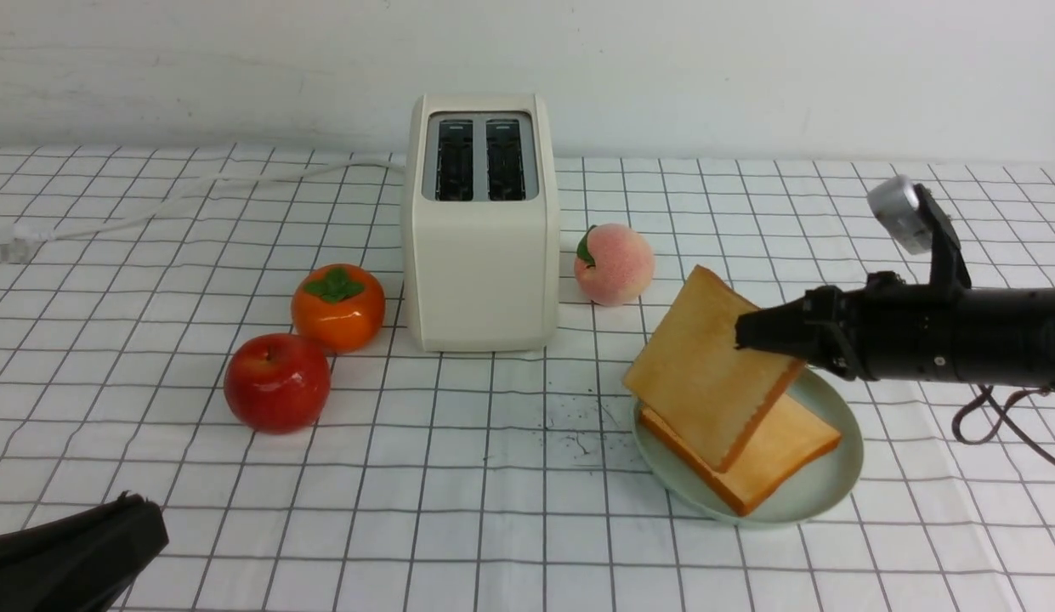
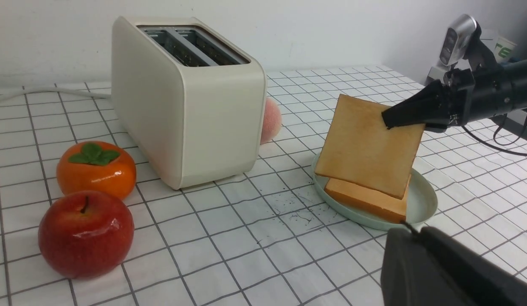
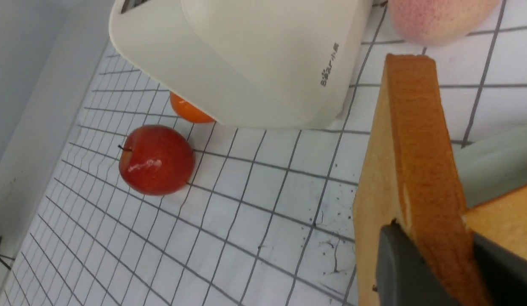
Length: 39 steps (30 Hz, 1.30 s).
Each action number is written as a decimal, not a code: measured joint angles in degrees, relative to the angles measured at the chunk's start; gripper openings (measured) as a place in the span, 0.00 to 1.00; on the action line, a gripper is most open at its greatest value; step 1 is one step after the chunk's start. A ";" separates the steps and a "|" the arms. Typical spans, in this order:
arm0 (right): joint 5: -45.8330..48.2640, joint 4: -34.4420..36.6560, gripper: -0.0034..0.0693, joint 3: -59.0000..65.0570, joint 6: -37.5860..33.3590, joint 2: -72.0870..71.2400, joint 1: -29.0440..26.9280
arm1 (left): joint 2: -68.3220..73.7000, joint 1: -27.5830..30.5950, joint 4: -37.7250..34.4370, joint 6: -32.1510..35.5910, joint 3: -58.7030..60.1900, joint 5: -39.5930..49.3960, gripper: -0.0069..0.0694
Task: Take toasted bread from bread machine on white checkered table place on plate.
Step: 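Place the held slice of bread on top of the slice on the plate with the right gripper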
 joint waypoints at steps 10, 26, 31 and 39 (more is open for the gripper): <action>-0.95 0.56 0.21 -0.05 -0.79 1.77 -1.16 | 0.00 0.00 0.00 0.00 0.00 0.02 0.11; -2.46 0.51 0.21 -0.14 -0.79 3.80 -1.23 | 0.00 0.00 0.00 0.00 0.00 0.02 0.11; -4.88 -1.66 0.28 -0.14 -0.79 3.73 -1.23 | 0.00 0.00 0.00 0.00 0.00 0.02 0.11; -8.82 -9.24 0.68 -0.14 -0.96 0.45 -1.23 | 0.00 0.00 0.00 -0.01 0.00 0.02 0.11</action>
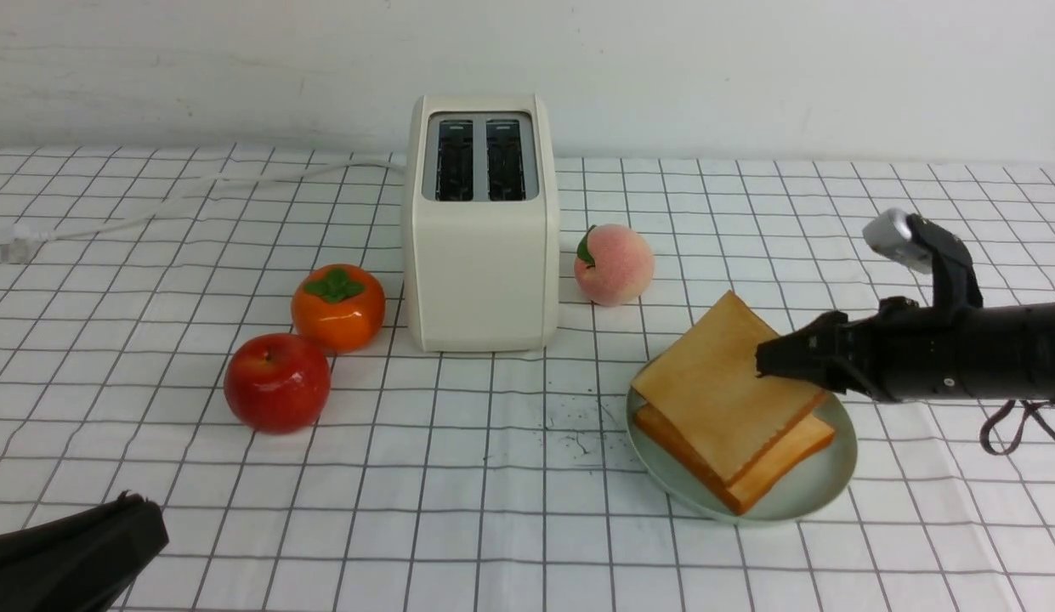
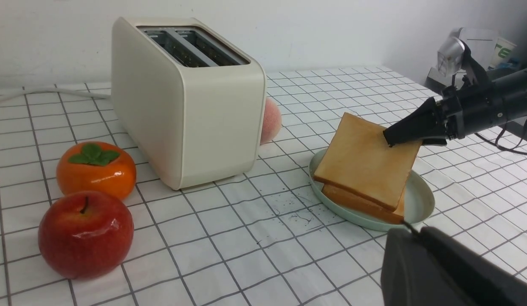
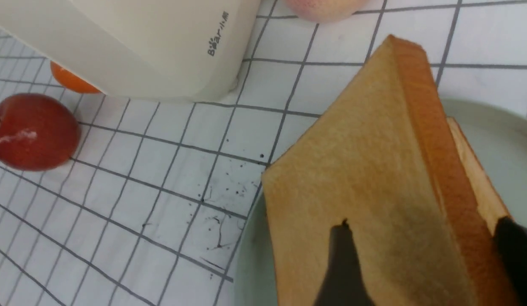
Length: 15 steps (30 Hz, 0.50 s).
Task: Take toasted bread from bread machine on white checkered table place on plate.
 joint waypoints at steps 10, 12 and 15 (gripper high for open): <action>-4.92 -14.74 0.80 0.00 5.53 -9.11 0.00 | 0.00 0.00 0.00 0.00 0.00 -0.94 0.11; -4.18 -18.57 0.79 0.00 10.26 -12.40 0.00 | 0.00 0.00 0.00 0.00 0.00 -1.01 0.11; 0.18 -26.51 0.69 0.00 21.44 -18.79 0.00 | 0.00 0.00 0.00 -0.05 0.00 -1.07 0.11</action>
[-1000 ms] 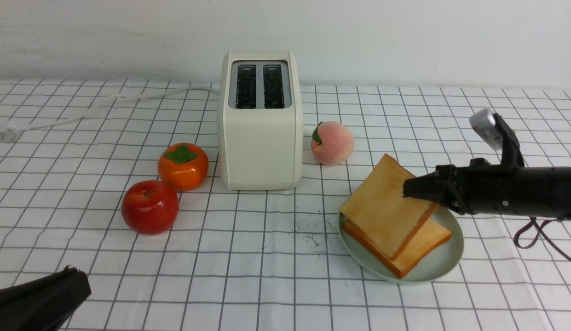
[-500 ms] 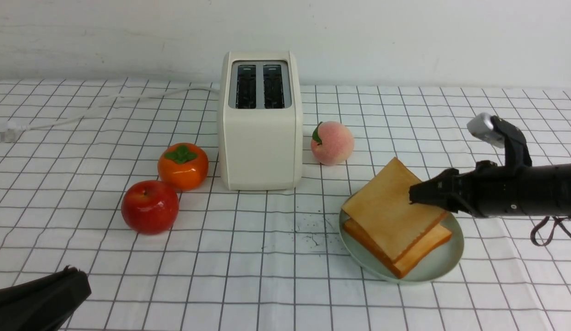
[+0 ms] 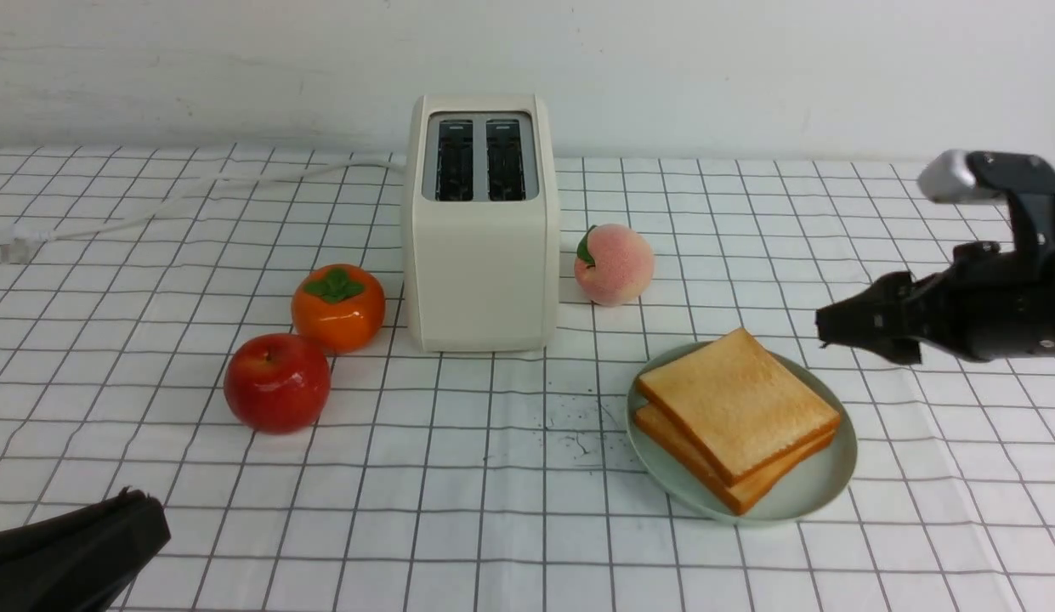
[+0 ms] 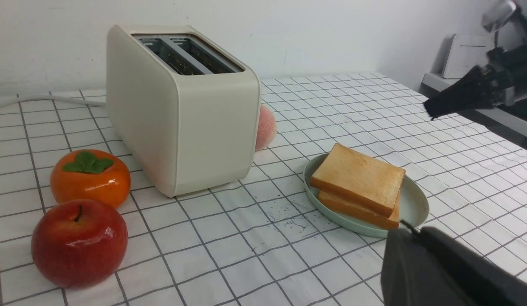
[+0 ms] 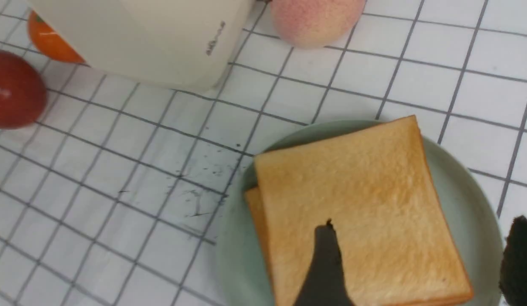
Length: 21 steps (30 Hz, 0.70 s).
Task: Take toasted bread from bread machine on white checkered table place on plate.
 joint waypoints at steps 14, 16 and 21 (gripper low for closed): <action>25.62 -42.73 0.03 0.06 43.02 -34.37 0.00 | 0.00 0.00 0.00 0.00 0.00 -0.02 0.12; 27.39 -45.24 0.03 0.06 44.35 -37.61 0.00 | 0.00 0.00 0.00 0.00 0.00 -0.02 0.12; 29.94 -46.95 0.03 0.06 45.77 -46.06 0.00 | 0.00 0.00 0.00 0.00 0.00 -0.02 0.13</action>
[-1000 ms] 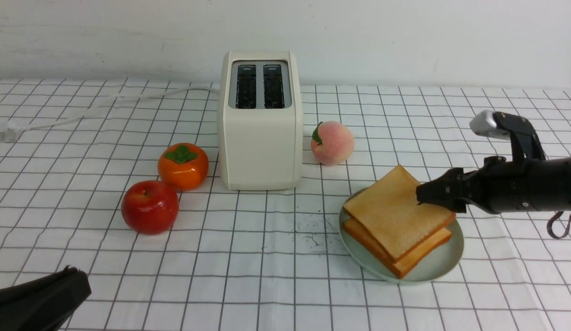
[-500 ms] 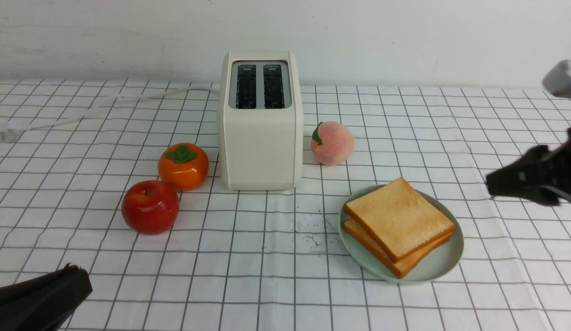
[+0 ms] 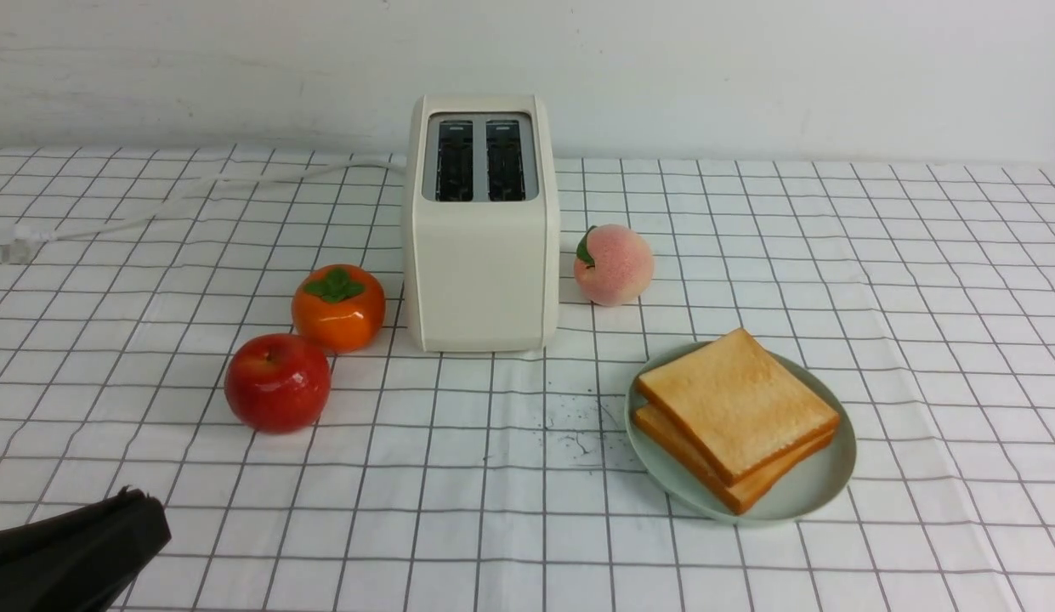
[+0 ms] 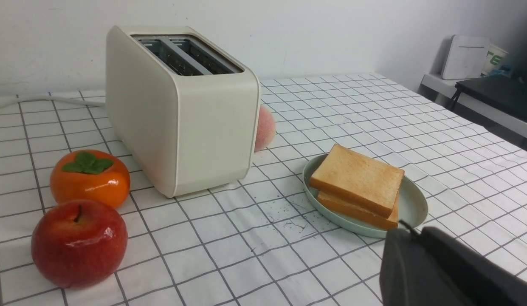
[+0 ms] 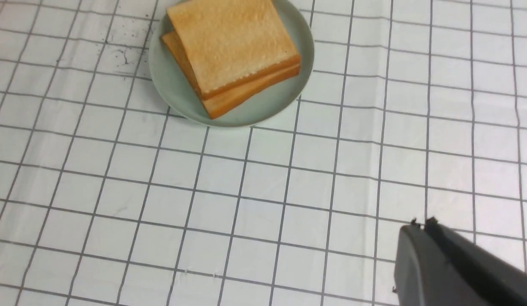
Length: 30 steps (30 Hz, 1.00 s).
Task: Take toasted bread from bread machine on white checkered table place on plate.
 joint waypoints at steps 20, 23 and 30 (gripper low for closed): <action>-2.01 -2.31 0.05 1.57 0.11 -6.98 0.00 | 0.00 0.00 0.00 0.00 0.00 0.00 0.14; -16.07 -2.91 0.05 11.80 0.11 -14.15 0.50 | 0.00 0.00 0.00 0.00 0.00 0.00 0.15; -42.18 -3.82 0.05 42.08 0.97 -31.94 1.70 | 0.00 0.00 0.00 0.00 0.00 0.12 0.16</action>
